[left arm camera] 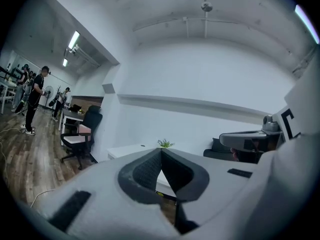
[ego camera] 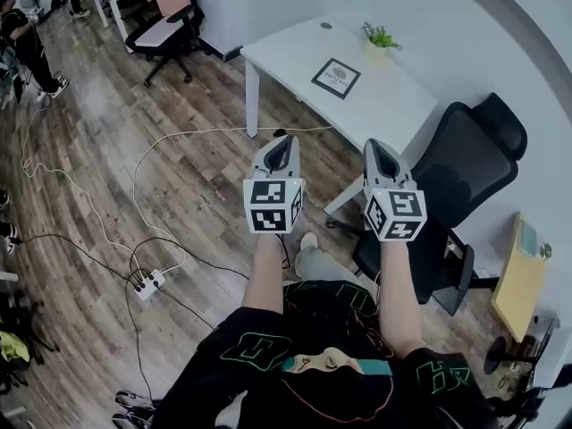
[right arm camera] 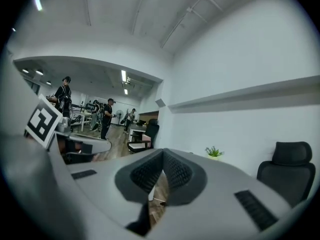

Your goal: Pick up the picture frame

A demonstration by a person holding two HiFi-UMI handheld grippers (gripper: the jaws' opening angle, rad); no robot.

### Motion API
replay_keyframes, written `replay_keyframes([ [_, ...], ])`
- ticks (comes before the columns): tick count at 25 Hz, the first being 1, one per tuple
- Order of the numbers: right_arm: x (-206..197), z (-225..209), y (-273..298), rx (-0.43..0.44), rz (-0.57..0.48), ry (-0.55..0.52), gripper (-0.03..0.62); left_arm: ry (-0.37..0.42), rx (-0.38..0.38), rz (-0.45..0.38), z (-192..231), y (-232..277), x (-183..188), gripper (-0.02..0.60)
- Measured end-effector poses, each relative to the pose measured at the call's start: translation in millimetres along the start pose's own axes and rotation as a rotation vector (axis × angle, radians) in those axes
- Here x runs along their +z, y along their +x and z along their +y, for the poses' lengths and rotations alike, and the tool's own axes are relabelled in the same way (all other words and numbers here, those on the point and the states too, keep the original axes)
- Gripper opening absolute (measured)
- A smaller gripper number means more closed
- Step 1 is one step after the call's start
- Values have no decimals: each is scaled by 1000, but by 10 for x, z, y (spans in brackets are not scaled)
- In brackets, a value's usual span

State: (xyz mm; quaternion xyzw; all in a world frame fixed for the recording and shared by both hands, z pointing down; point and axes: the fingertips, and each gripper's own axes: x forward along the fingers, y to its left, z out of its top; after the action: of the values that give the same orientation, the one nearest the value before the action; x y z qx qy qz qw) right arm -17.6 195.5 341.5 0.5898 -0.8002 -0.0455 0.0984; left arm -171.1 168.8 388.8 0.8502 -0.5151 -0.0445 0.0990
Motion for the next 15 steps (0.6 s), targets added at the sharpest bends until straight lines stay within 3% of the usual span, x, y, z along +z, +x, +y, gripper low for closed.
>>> replay_keyframes([
  [15, -103, -297, 328, -25, 1, -44, 5, 29, -24, -15, 34, 446, -15, 8],
])
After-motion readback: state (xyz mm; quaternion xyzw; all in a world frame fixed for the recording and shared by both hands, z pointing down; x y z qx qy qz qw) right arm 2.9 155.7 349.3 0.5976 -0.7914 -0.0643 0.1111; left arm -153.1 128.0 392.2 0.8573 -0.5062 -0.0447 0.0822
